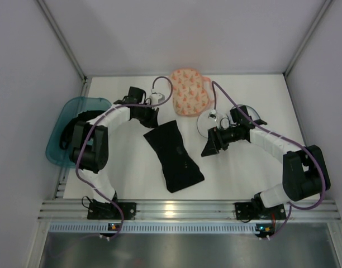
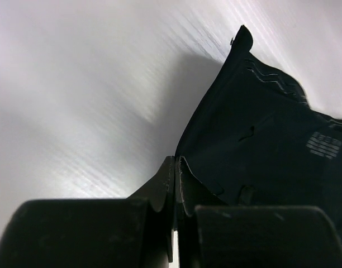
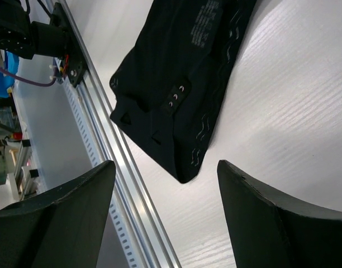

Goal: Place the bra in the laundry bag and zip it closed
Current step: Adjust the bra at the center of the board.

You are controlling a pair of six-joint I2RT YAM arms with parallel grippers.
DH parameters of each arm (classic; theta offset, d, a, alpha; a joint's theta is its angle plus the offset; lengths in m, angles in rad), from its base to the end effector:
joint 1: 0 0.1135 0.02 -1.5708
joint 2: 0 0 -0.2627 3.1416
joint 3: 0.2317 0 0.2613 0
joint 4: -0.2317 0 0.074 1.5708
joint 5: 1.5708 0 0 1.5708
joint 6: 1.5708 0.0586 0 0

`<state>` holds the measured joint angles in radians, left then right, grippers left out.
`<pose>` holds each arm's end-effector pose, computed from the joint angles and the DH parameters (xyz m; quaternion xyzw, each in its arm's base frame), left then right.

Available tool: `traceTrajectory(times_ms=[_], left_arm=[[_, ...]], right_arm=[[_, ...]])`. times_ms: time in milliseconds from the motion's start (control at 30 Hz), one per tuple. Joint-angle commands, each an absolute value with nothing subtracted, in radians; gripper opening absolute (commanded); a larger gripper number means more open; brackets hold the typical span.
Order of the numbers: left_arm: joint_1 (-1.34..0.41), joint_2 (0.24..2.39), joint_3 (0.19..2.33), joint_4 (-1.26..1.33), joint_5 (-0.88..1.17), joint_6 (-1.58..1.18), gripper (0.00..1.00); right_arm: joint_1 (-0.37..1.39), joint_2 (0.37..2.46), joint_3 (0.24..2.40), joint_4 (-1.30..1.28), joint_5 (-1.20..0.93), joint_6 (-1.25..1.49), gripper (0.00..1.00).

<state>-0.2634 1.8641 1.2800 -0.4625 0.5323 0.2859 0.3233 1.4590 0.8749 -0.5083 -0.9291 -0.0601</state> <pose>0.3818 -0.1338 0.1670 0.3183 0.8784 -0.2512 0.2528 0.2564 0.1354 0.1875 -0.2697 0.8324 0.4593 0.1529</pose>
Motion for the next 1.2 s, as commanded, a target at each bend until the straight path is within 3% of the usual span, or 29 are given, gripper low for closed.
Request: traceTrajectory(times_ms=[0, 200, 467, 1167], left_arm=[[-0.264, 1.726, 1.342, -0.453, 0.440, 0.284, 0.00], [-0.293, 1.618, 1.325, -0.454, 0.324, 0.324, 0.00], [-0.469, 1.476, 1.180, -0.453, 0.167, 0.293, 0.00], [-0.799, 1.379, 1.008, -0.523, 0.147, 0.207, 0.00]], right_arm=[[0.330, 1.434, 0.896, -0.486, -0.940, -0.074, 0.75], [0.330, 1.427, 0.900, -0.474, -0.940, -0.052, 0.75], [0.304, 1.430, 0.908, -0.479, -0.942, -0.017, 0.75], [0.206, 1.459, 0.904, -0.508, -0.959, -0.031, 0.76]])
